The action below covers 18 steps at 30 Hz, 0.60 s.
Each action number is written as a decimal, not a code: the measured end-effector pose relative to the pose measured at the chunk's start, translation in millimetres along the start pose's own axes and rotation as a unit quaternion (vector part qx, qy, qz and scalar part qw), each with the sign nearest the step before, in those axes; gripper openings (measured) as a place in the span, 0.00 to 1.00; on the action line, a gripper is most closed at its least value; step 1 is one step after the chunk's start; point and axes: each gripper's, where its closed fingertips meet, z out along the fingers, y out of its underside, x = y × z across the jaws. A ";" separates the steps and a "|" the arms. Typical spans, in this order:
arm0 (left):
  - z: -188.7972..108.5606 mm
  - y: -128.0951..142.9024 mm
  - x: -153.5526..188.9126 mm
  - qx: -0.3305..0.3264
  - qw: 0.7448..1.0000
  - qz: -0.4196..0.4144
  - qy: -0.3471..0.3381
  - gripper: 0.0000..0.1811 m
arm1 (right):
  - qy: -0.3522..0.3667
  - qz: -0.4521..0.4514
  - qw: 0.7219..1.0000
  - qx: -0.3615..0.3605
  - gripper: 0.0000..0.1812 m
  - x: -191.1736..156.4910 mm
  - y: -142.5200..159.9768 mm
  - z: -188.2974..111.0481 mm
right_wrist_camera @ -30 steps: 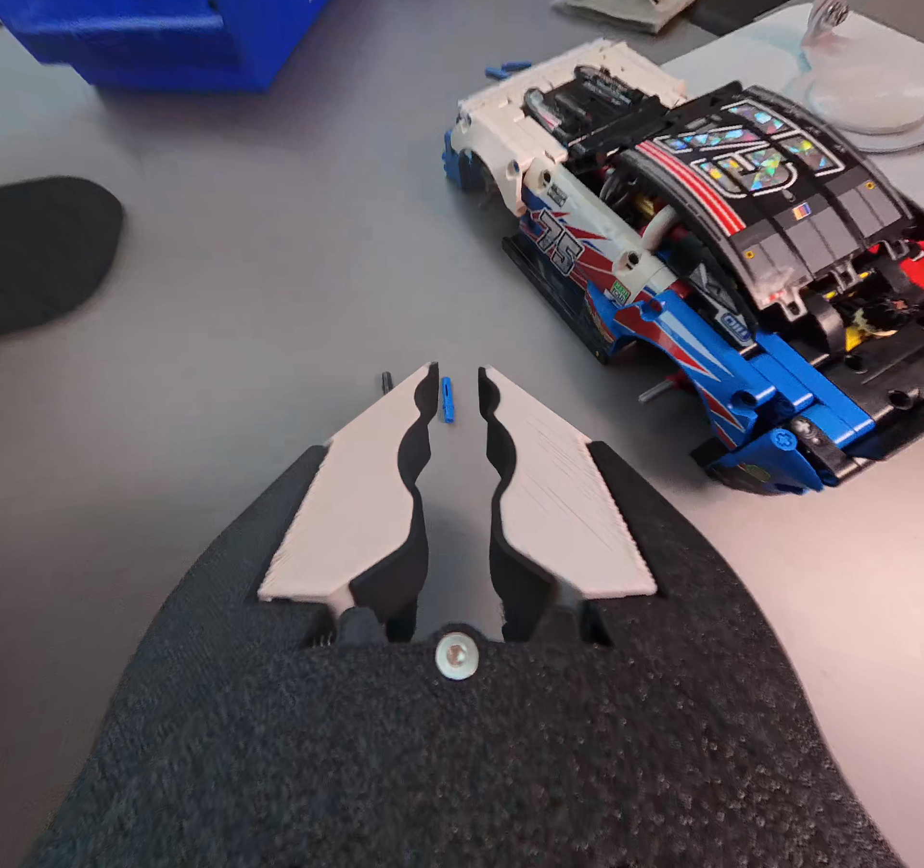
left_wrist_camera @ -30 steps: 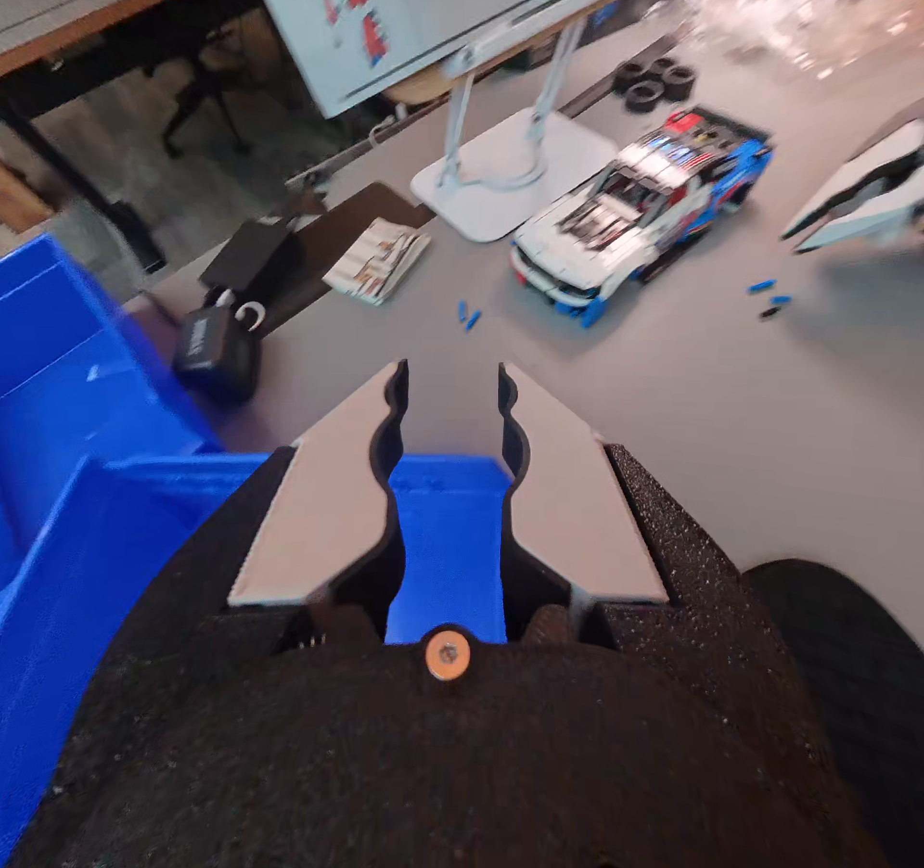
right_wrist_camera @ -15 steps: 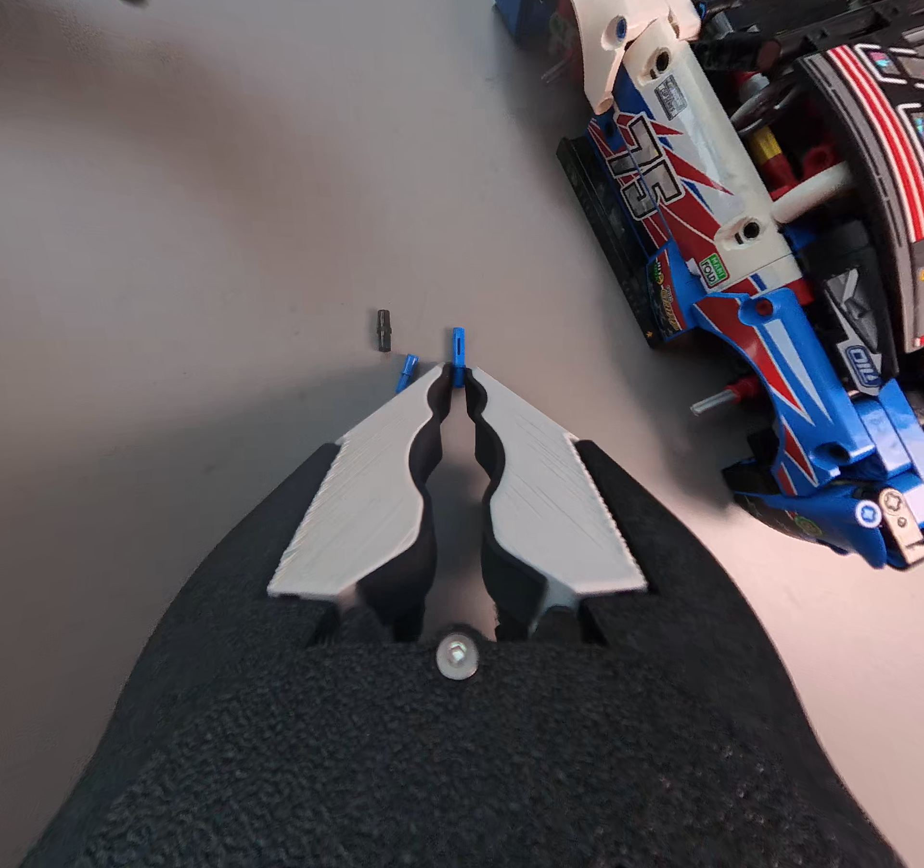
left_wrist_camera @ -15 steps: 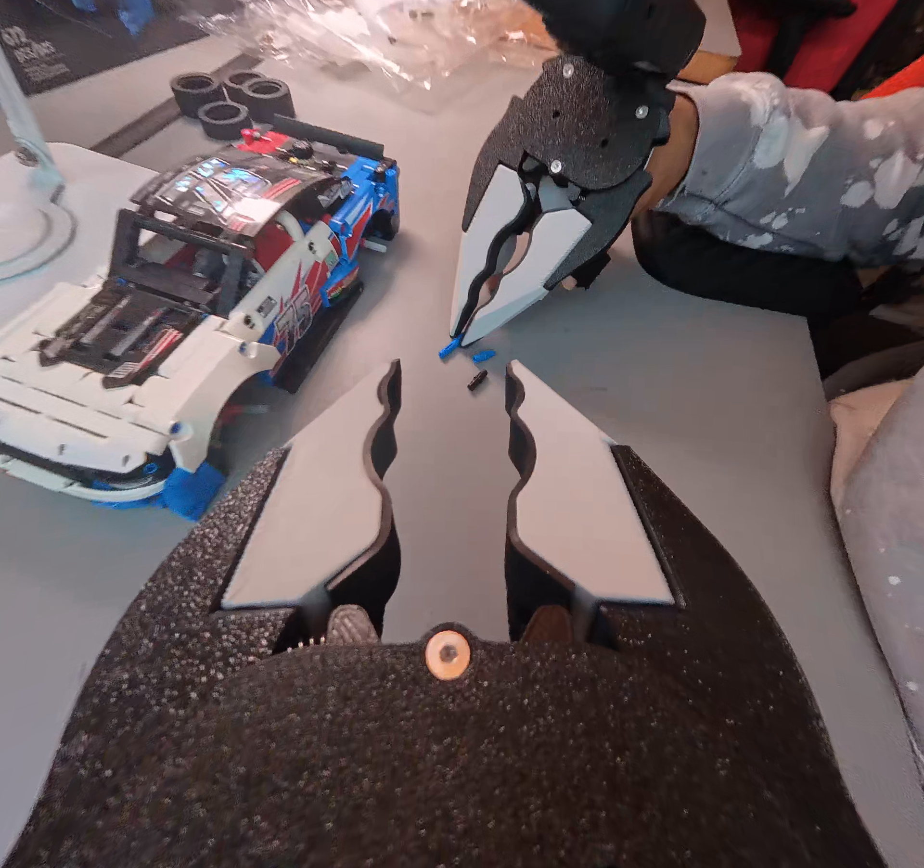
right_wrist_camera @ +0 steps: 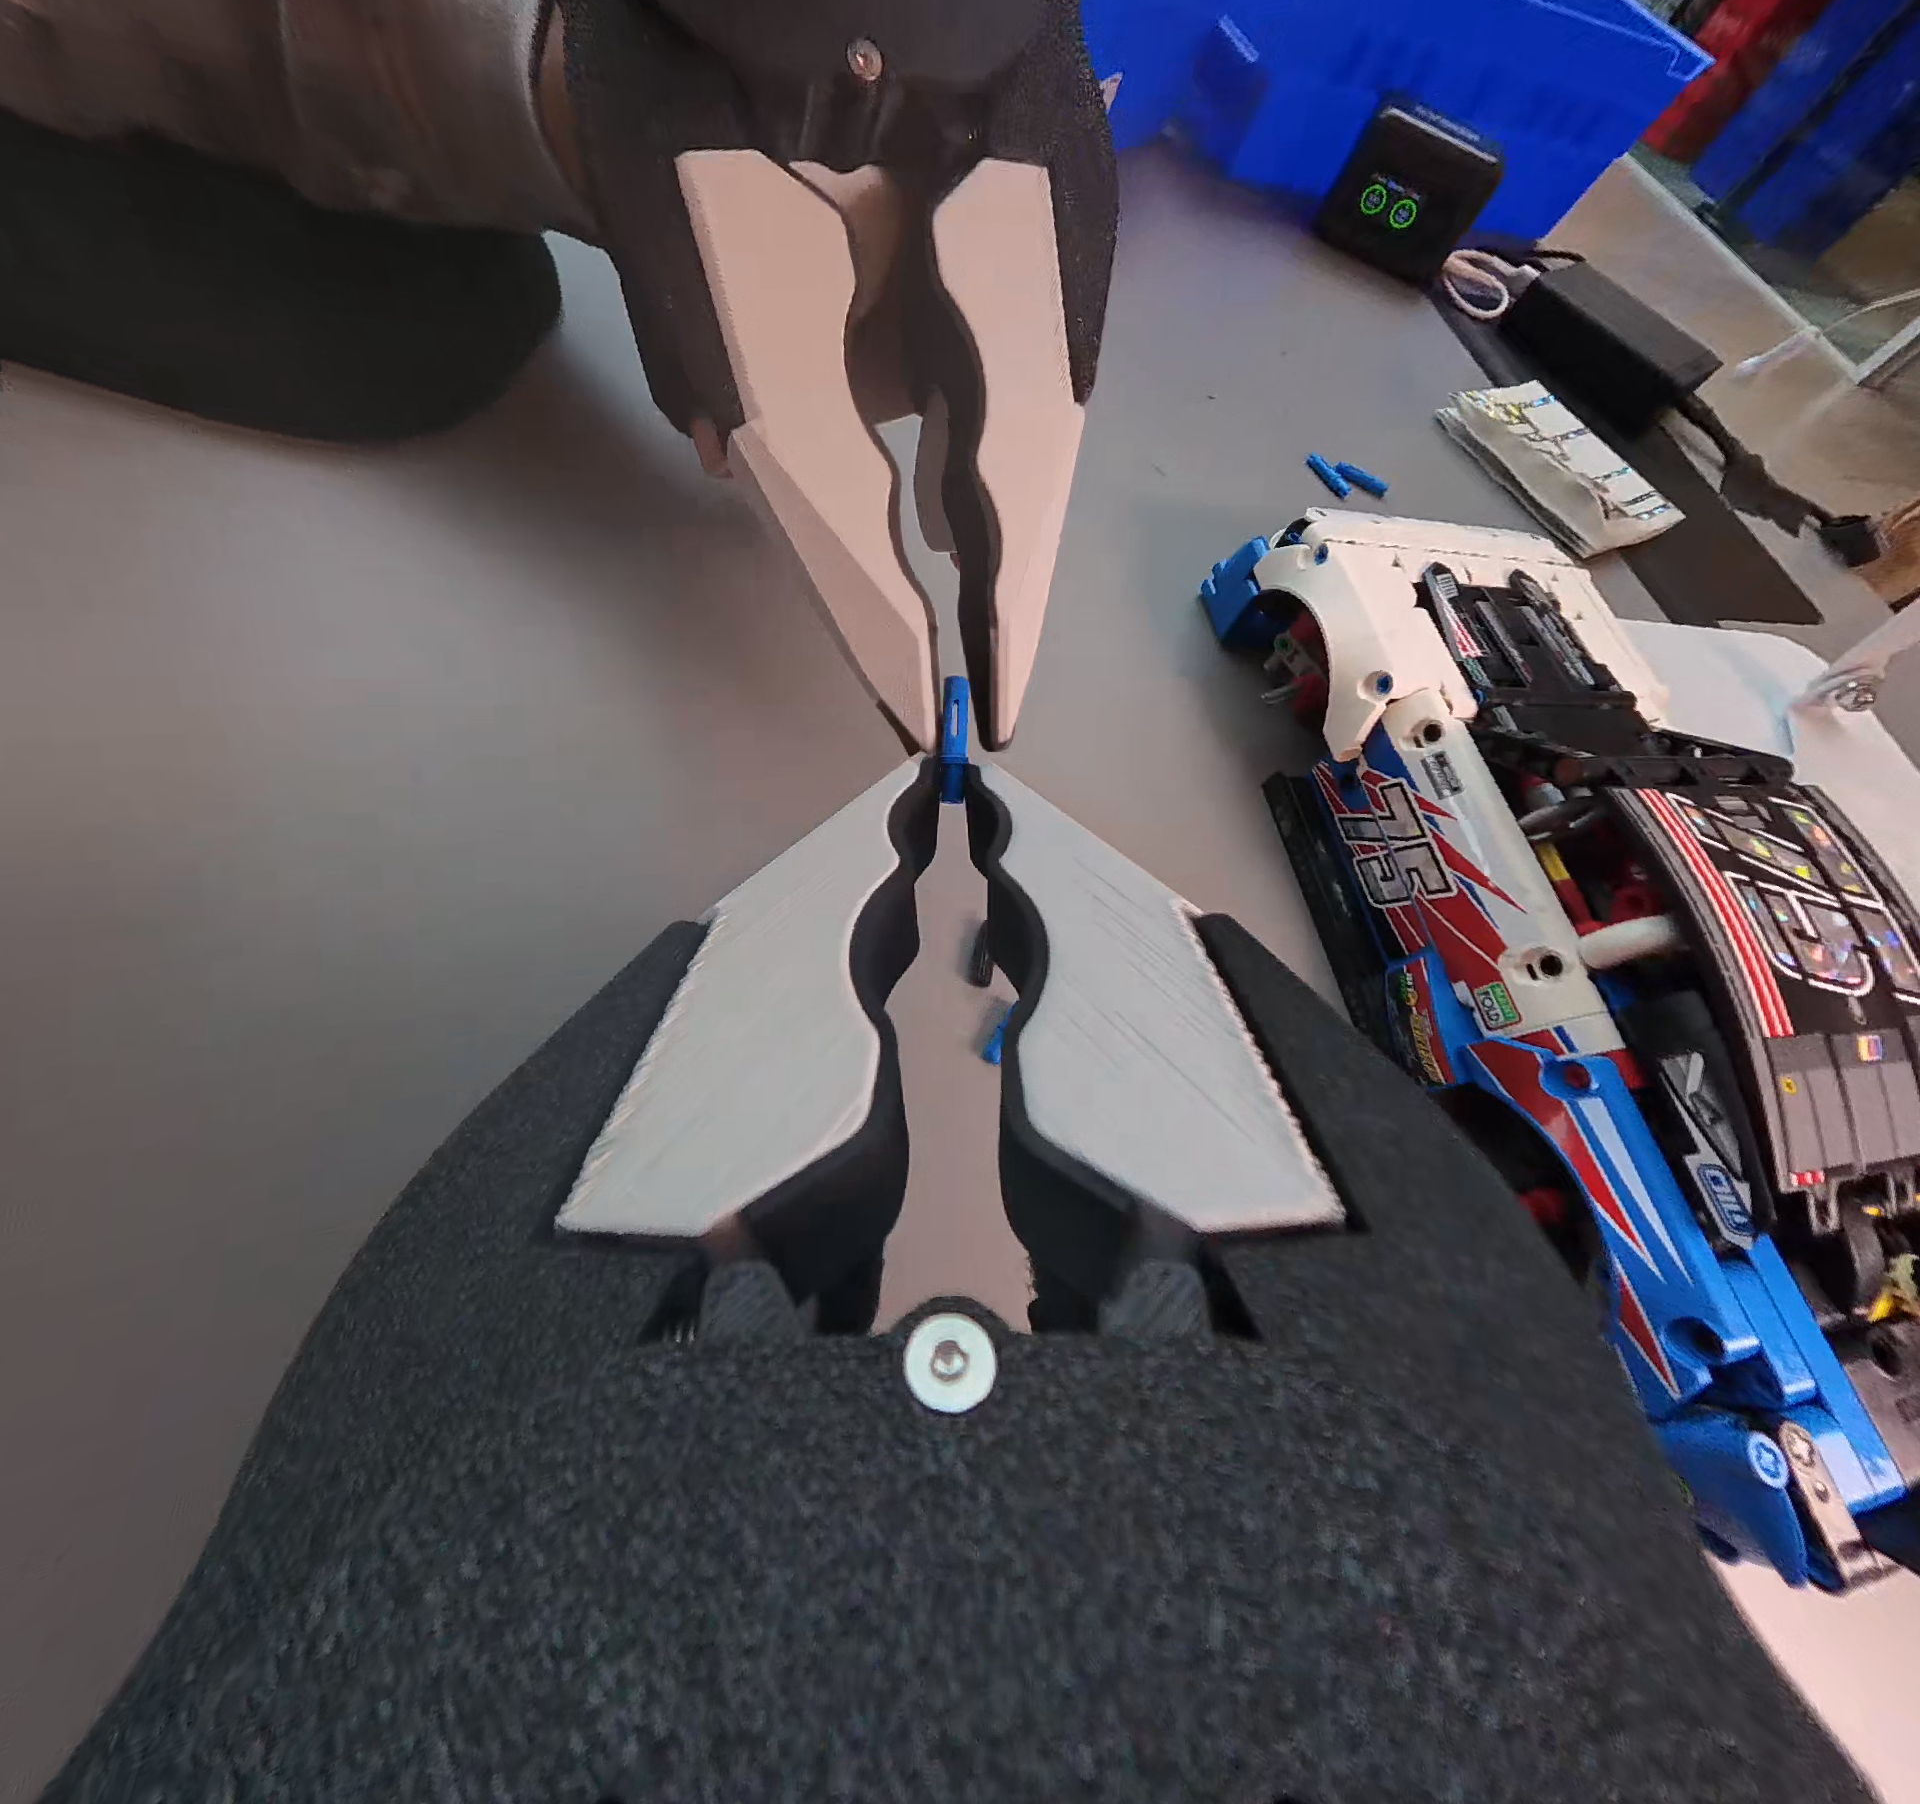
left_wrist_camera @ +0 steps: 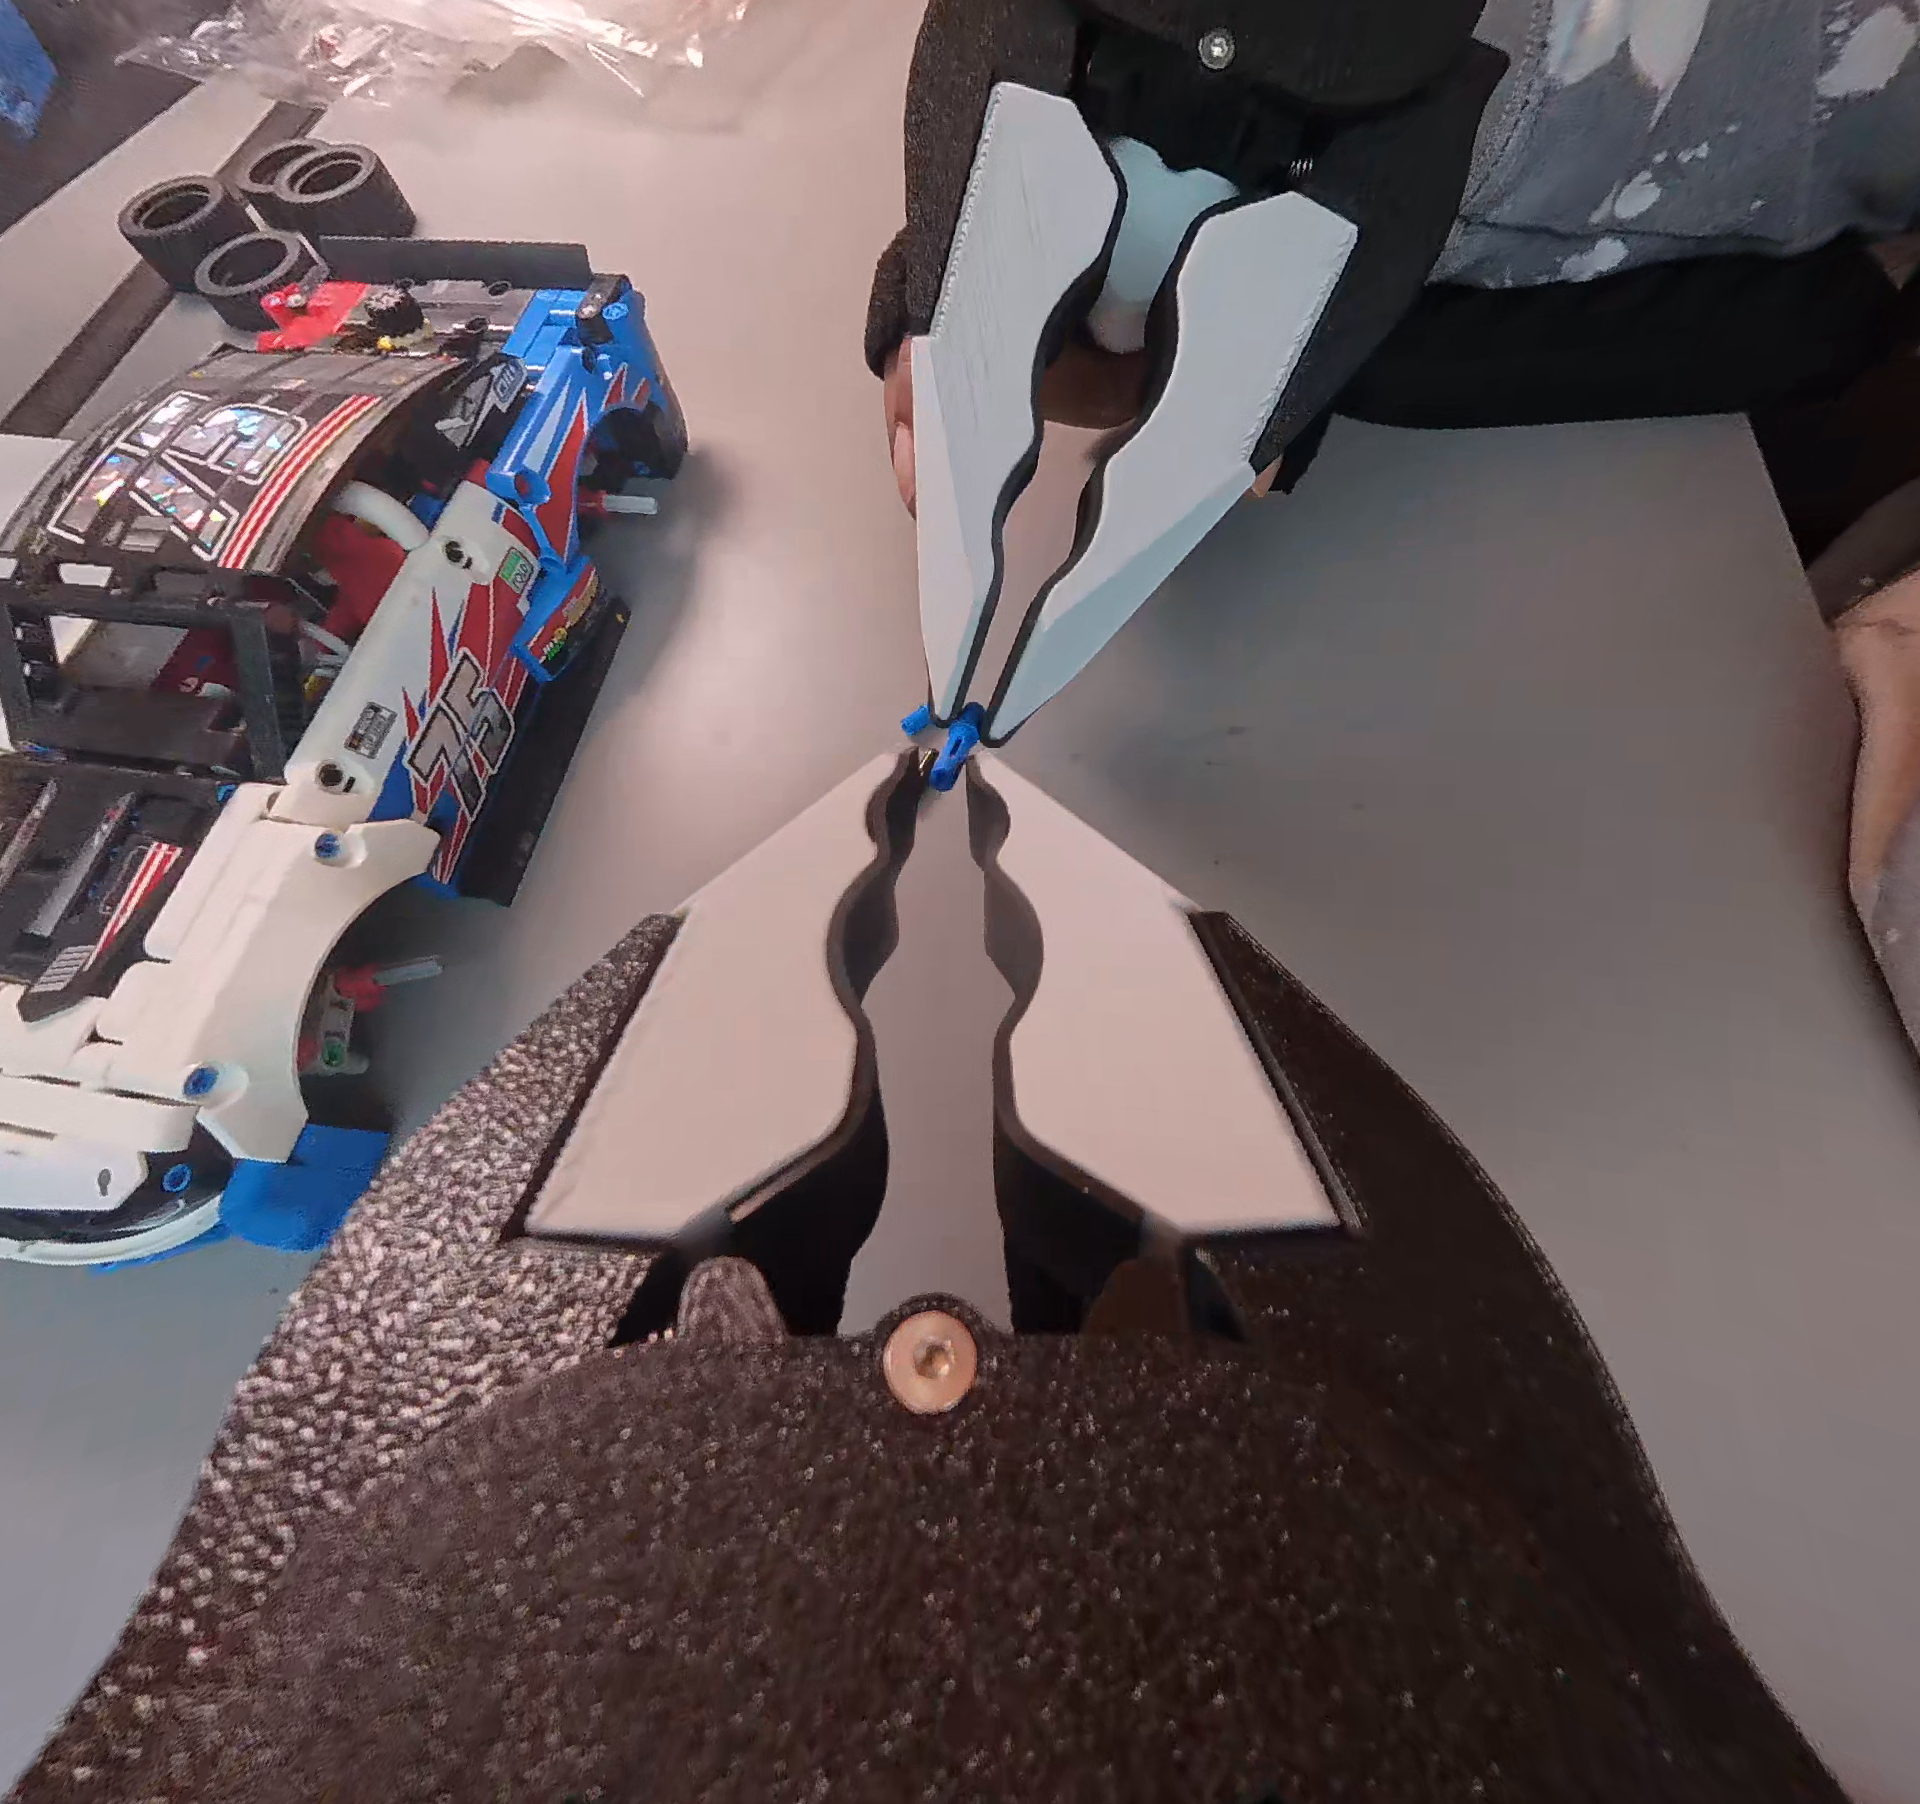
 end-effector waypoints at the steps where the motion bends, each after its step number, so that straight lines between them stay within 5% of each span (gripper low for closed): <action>1: -0.9 -1.0 1.2 0.000 1.000 0.004 0.000 0.04 | -0.002 0.000 1.000 0.001 0.02 -0.7 -0.1 -0.8; 10: -8.3 -7.1 -12.9 0.024 0.999 -0.010 -0.033 0.02 | 0.032 0.011 0.999 -0.004 0.07 11.5 3.3 -5.5; 14: -50.0 13.9 -99.7 0.018 0.974 -0.088 -0.206 0.02 | 0.061 0.034 0.997 -0.036 0.10 30.5 19.2 -13.8; 18: -88.2 72.0 -183.7 -0.035 0.911 -0.213 -0.352 0.02 | 0.082 0.051 0.991 -0.092 0.09 43.4 43.8 -16.0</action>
